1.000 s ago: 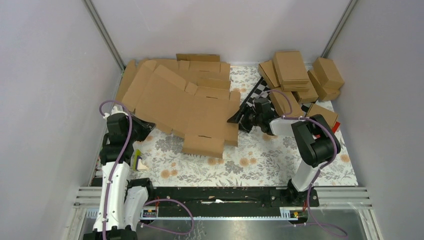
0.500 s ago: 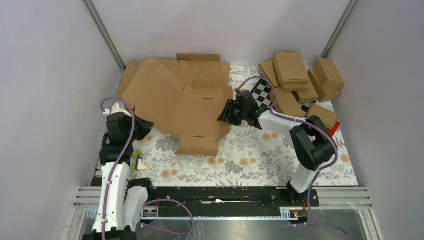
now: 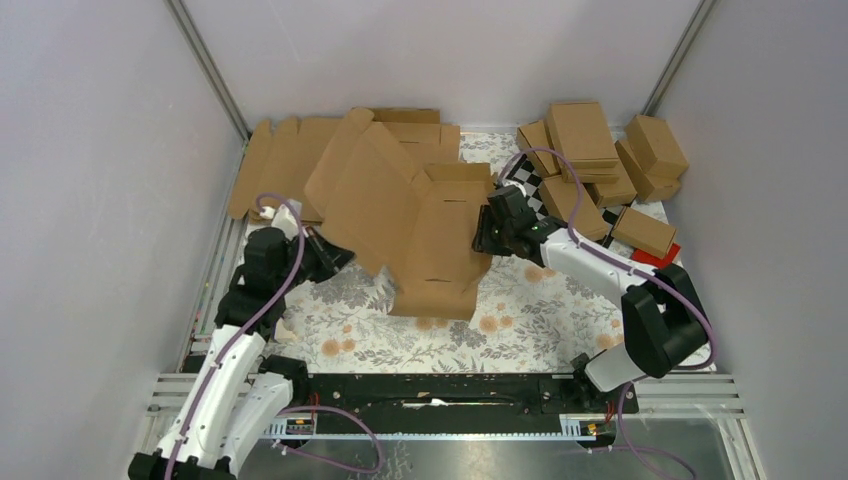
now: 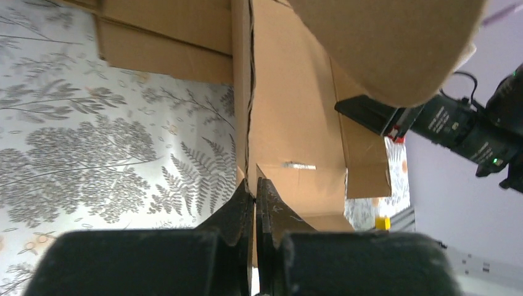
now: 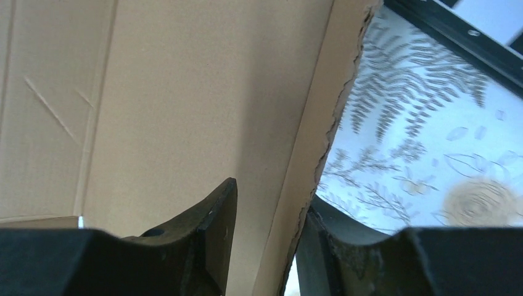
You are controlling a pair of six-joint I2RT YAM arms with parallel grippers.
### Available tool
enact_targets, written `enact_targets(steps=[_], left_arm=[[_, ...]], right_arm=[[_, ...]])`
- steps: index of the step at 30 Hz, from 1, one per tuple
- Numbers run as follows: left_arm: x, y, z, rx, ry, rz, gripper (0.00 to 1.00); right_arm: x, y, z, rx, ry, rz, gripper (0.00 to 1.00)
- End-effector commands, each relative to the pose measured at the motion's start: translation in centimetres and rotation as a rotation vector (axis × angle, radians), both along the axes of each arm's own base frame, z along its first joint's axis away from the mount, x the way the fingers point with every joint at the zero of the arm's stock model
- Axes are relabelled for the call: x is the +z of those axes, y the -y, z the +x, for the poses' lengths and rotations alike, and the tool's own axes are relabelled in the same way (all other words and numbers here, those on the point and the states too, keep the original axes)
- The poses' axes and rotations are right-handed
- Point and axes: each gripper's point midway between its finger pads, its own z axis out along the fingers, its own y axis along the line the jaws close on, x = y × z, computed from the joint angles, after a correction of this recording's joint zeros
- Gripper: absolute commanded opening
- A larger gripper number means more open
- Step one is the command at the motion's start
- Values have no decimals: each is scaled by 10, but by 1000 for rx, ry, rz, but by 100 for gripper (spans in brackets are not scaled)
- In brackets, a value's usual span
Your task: Fold the paper box
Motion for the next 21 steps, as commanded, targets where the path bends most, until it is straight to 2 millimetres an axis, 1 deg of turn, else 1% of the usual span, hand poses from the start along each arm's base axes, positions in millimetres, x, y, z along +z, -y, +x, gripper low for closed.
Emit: enact_targets(steps=[1,3,4,6,9,10,12,13,14,16,17,18,19,21], left_arm=[[-1,31,-3,-130,8,-9,0],[-11,40,-5,-157,-24,7,0],[-17,42,-5,-159,-38,22,0],[-22,51,-8,-186,-46,36,0],[-24,60,-10,-192,-34,53,0],[-24,63,-10,-194,-30,59,0],[-24,68,-11,-210,-22,68,3],[-24,70,-12,-218,-17,71,5],[-24,72,-12,-225,-13,72,8],[-24,76,-13,-259,3,66,19],[-23,79,-13,-274,11,64,27],[-25,80,-13,-284,11,63,38],[-26,81,-12,-288,12,65,51],[-29,80,-8,-273,10,73,69]], right_arm=[[4,35,-8,-5,30,-170,46],[0,47,-11,-17,21,-226,55],[-2,52,-13,-23,13,-249,57],[-7,60,-15,-33,4,-282,57],[-14,67,-20,-42,-20,-293,57],[-16,69,-22,-42,-28,-295,60],[-20,73,-24,-45,-44,-308,75],[-22,75,-26,-44,-51,-317,78],[-23,77,-27,-43,-57,-323,78],[-24,80,-28,-41,-58,-328,77],[-23,81,-28,-42,-53,-328,75],[-22,82,-28,-44,-49,-329,72],[-21,82,-29,-44,-46,-328,70],[-20,85,-30,-46,-47,-333,64]])
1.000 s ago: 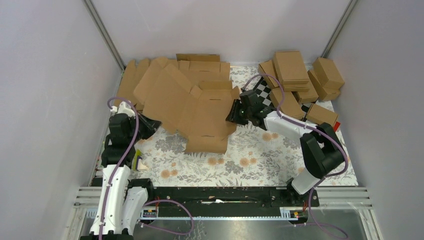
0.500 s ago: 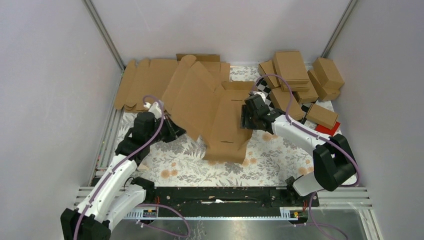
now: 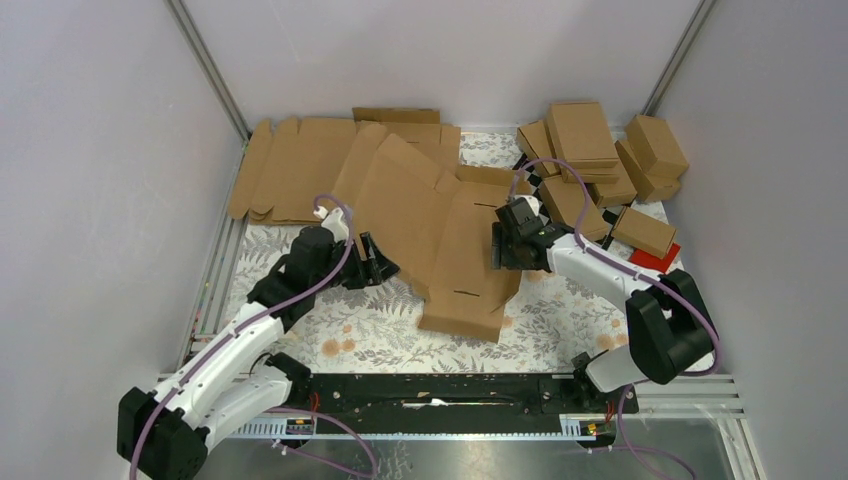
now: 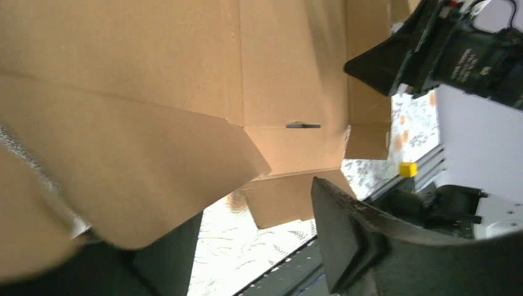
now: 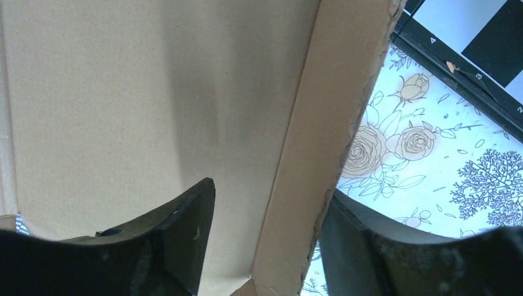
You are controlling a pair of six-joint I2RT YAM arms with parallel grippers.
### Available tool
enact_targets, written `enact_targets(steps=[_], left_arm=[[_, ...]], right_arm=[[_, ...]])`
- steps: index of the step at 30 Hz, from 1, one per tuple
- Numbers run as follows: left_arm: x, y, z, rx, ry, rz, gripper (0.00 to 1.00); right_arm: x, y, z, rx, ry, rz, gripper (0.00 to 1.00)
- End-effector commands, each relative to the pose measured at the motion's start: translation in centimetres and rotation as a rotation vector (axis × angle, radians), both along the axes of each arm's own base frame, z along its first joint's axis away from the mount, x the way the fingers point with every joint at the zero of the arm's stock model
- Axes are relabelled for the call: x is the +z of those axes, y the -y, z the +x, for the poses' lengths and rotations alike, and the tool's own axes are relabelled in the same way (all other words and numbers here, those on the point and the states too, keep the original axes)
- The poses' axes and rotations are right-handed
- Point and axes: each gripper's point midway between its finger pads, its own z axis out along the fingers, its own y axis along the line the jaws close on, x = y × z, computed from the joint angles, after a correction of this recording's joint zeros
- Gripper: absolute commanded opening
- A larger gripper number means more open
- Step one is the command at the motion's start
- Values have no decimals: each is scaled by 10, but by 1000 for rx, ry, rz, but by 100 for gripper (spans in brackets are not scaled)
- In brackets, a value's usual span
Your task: Fold the paper box
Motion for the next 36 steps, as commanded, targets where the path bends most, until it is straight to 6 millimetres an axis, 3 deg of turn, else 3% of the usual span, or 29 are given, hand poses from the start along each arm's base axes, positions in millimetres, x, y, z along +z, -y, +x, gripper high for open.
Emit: enact_targets(steps=[1,6,9,12,14,18,25,30,36], left_arm=[[6,6,14,0,67,-22,74],[9,-16,33,155,67,61,85],[10,-61,48,361,43,216,98],[11,-103,60,454,-13,202,99],[23,-135,71,539,-3,123,99],[43,-170,90,610,34,69,99],[-10,-174,141,479,-237,46,99],[-43,-183,128,492,-310,93,99],[-86,-169,113,383,-442,100,99]], right_arm=[[12,13,1,-15,36,-29,59],[13,26,-2,-29,23,-68,41],[14,34,-4,-31,23,-82,35],[13,36,-6,-23,13,-72,26],[11,33,-7,-13,-1,-56,19],[5,36,-9,-20,-37,-75,7],[5,27,-13,32,-53,-40,6],[5,26,-12,36,-53,-34,7],[7,15,-12,78,-56,11,9]])
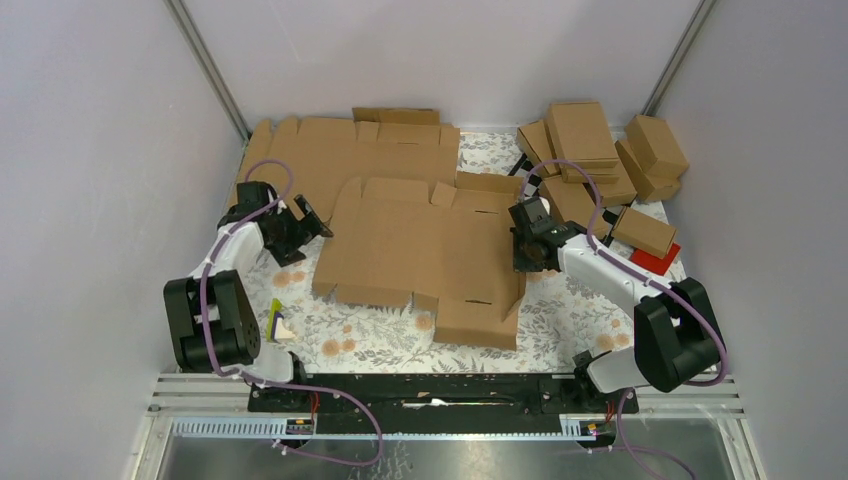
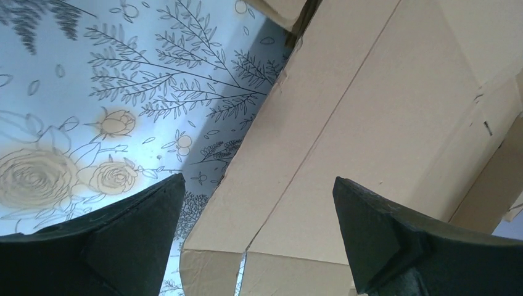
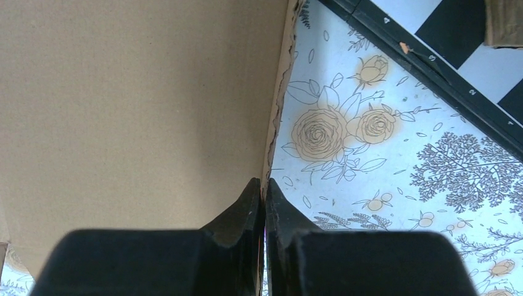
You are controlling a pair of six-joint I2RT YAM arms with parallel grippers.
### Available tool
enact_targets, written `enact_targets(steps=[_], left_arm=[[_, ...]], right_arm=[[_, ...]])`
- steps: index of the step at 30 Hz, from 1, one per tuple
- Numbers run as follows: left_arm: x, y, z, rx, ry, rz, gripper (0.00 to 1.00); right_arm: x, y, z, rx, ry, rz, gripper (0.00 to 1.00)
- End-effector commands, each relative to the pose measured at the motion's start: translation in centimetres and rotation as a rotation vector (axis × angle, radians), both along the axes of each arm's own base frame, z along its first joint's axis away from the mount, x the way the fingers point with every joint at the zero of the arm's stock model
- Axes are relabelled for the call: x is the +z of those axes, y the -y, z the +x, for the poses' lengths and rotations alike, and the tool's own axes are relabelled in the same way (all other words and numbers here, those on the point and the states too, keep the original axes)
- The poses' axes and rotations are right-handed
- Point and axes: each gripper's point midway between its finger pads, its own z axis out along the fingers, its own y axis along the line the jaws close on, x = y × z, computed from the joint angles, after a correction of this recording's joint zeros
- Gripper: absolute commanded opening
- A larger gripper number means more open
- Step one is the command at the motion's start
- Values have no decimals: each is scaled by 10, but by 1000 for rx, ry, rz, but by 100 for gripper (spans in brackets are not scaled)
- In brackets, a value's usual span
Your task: Fold the paper box
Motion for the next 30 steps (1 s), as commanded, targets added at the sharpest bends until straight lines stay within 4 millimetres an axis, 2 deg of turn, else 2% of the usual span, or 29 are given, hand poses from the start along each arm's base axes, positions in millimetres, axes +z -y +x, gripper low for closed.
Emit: enact_targets(steps=[1,5,11,14,18,21,23,26,30], left_arm=[[-20,18,-1,-112,-56,-66,99],[-47,32,-11,-148,-172,-135,99],[-51,55,-11,-199,-171,-262,96],[-43,69,-12,-247,-143,-337,91],[-20,84,-11,-311,-48,-402,84],[-9,93,-12,-351,-7,-423,73],[-3,96,-13,-370,14,-424,64],[0,99,-13,-388,27,-419,56],[12,104,-12,-412,65,-443,50]], right_arm=[[5,-14,0,68,-12,57,10],[4,-16,0,72,-20,62,10],[6,-19,-1,82,-19,79,12],[6,-21,-1,86,-24,83,13],[4,-21,-2,89,-31,87,13],[4,-21,-3,88,-34,87,14],[4,-21,-3,87,-34,87,14],[4,-21,-3,84,-33,88,14],[3,-20,-3,84,-32,84,15]])
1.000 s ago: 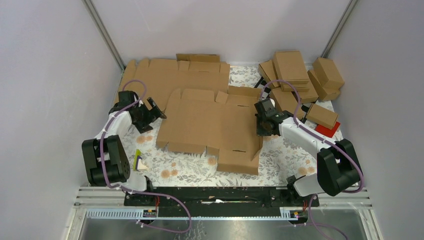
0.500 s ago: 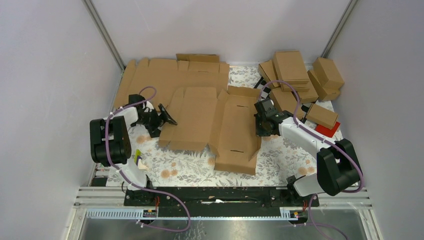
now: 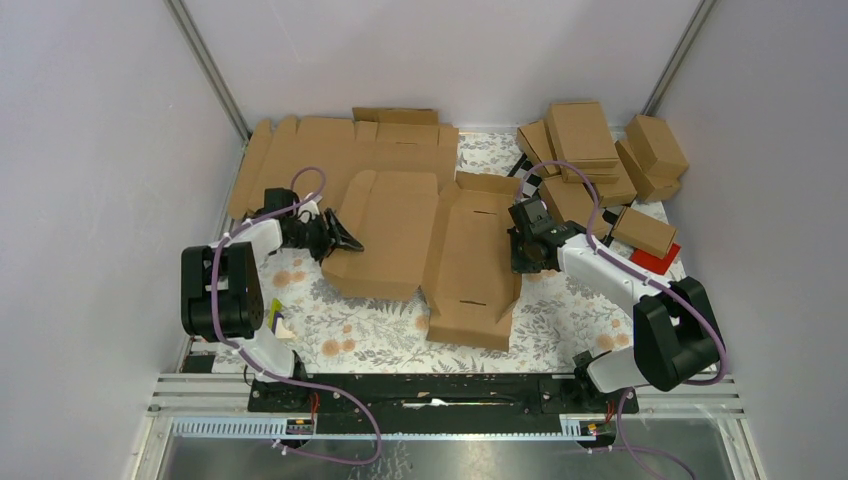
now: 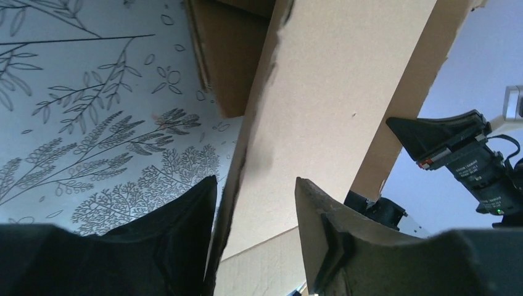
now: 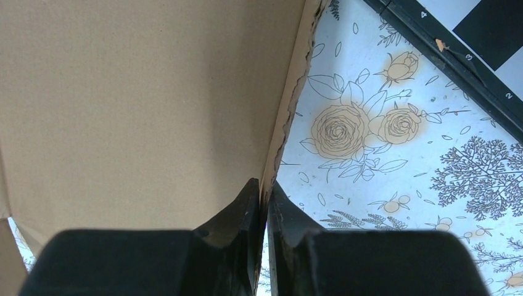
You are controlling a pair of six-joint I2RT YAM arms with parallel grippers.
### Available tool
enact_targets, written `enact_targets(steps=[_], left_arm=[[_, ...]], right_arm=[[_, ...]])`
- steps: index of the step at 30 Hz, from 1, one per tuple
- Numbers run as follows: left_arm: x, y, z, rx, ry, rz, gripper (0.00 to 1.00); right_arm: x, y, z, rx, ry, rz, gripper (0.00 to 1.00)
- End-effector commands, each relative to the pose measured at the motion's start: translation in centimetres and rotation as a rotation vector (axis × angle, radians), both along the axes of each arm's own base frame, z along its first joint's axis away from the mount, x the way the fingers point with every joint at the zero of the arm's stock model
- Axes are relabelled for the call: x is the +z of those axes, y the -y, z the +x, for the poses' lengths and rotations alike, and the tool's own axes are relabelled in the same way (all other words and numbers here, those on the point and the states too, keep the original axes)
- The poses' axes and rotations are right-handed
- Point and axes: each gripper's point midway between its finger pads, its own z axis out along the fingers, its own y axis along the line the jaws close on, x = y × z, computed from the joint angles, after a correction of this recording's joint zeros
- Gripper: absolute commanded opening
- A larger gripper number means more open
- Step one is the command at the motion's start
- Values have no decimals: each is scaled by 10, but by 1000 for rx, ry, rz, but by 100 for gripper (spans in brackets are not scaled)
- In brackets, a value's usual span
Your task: Fold the paper box
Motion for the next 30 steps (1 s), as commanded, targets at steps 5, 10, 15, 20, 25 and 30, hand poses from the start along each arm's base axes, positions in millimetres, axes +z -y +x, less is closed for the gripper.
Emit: enact_targets(steps=[5,10,15,20,25,30], left_arm=[[43,8,11,-38,190,-39,44],[56,11,12,-56,246,-34,15],[77,31,4,-117,336,1,11],[109,44,-9,-130,445,23,8],[128,52,-16,-126,505,35,8],[129,51,-17,-112,490,38,7]], right_arm=[[4,-8,2,30,-5,29,15],[1,-10,2,33,-17,30,25],[3,-14,3,46,-21,47,42],[5,-13,4,44,-11,45,44],[7,-18,-3,59,-27,80,67],[15,-34,-28,119,-59,204,94]])
